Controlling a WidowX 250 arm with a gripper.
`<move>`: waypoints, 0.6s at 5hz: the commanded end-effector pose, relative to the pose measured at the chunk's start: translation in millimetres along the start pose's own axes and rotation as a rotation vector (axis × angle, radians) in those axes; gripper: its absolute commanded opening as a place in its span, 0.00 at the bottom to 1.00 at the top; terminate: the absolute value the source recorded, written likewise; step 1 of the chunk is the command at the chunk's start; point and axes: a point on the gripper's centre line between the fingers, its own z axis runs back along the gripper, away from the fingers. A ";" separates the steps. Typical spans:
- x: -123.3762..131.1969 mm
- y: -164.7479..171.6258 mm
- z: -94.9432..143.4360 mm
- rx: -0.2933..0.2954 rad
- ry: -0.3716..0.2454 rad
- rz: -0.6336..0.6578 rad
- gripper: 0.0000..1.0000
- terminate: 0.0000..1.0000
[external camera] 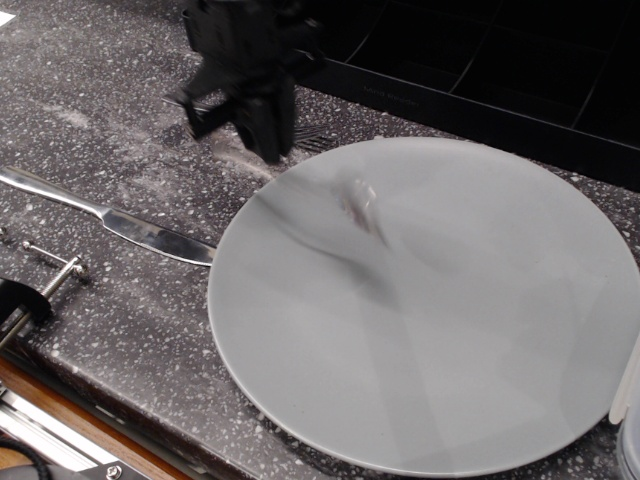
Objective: Put spoon on plate
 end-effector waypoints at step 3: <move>-44.5 -3.5 -4.1 -0.059 -0.065 -0.017 0.00 0.00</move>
